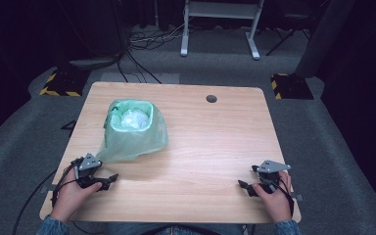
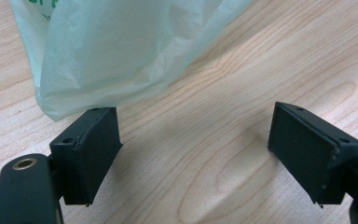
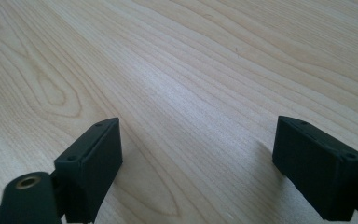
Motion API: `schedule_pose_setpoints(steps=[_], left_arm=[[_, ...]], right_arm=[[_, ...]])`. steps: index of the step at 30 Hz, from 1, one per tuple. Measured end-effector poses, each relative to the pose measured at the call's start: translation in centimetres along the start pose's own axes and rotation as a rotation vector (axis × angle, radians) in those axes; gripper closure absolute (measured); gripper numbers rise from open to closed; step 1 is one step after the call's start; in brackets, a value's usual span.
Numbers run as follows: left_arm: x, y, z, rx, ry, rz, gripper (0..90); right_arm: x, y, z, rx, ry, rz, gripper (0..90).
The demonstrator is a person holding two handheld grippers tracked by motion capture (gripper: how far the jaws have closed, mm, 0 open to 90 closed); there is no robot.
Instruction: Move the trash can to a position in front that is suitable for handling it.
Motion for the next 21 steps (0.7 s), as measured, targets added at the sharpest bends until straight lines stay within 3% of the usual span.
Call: schedule_pose_setpoints(steps=[3, 5, 7, 17, 21], left_arm=[[0.0, 0.0, -0.1, 0.010, 0.011, 0.005, 20.0], [0.0, 0.3, -0.2, 0.004, 0.044, 0.013, 22.1], [0.1, 0.5, -0.3, 0.011, 0.039, 0.018, 26.6], [2.4, 2.6, -0.4, 0.033, 0.018, 0.087, 27.0], [4.2, 4.5, 0.1, 0.031, 0.005, 0.135, 26.7]], right_arm=[[0.0, 0.0, 0.0, 0.000, 0.001, 0.000, 15.6], [0.0, 0.0, 0.0, 0.000, 0.001, 0.000, 15.6], [0.0, 0.0, 0.0, 0.000, 0.001, 0.000, 15.6], [0.0, 0.0, 0.0, 0.000, 0.001, 0.000, 15.6], [0.0, 0.0, 0.0, 0.000, 0.001, 0.000, 15.6]])
Point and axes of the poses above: each handheld gripper's, and its own axes: y roughly backward along the jaws, x roughly out of its top, z roughly to its right, the point moved 3 cm from there along -y, roughly forward along the jaws, and after that the axes turned 14 degrees about -y, right-handed, at the moved point
